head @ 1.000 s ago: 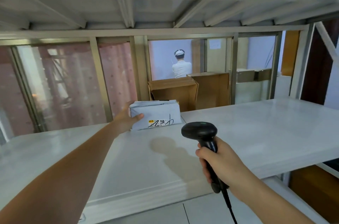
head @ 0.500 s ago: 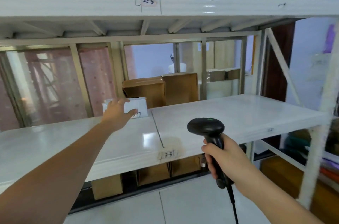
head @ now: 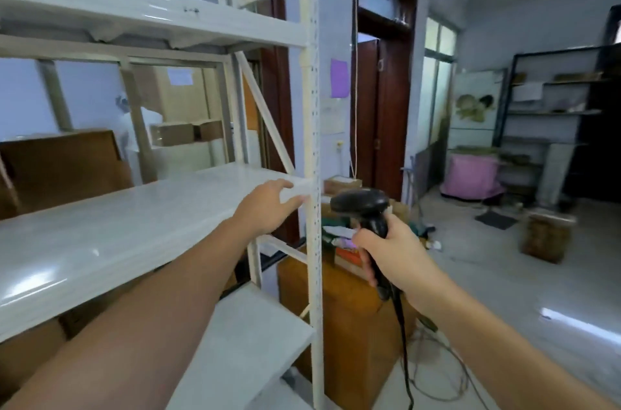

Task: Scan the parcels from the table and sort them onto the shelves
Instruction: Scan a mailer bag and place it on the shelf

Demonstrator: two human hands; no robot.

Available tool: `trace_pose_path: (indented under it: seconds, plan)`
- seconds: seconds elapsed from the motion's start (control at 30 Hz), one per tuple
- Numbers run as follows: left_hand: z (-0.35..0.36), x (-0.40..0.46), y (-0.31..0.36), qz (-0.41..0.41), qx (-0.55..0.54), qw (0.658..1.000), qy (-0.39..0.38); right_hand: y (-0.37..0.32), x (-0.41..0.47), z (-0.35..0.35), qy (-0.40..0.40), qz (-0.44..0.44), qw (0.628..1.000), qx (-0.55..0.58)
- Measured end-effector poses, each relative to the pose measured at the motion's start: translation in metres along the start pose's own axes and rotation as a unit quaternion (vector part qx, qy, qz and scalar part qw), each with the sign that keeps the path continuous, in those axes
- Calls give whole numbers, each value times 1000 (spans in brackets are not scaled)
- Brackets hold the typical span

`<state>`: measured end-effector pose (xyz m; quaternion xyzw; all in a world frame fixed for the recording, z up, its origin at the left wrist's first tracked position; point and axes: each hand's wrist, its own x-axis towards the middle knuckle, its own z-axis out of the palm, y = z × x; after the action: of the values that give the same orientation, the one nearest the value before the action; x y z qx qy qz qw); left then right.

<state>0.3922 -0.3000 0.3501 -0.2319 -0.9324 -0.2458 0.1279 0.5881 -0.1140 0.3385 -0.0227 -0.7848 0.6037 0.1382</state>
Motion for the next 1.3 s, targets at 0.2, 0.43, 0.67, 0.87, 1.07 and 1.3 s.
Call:
trace_pose_path:
  seconds: [0.2, 0.43, 0.67, 0.87, 1.07, 1.3]
  plan:
    - [95, 56, 70, 81, 8, 992, -101, 38, 10, -78, 108, 31, 994, -15]
    - [188, 139, 69, 75, 0, 983, -168, 88, 63, -117, 149, 82, 985, -38]
    - [278, 224, 44, 55, 2, 974, -218, 136, 148, -133, 144, 117, 982, -40]
    - [359, 296, 23, 15, 24, 968, -250, 190, 236, -160, 113, 153, 981, -36]
    - [424, 347, 1, -50, 11, 963, -265, 247, 335, -183, 64, 181, 981, -38]
    - [491, 406, -44, -170, -33, 942, -286, 300, 446, -192, 15, 176, 982, -63]
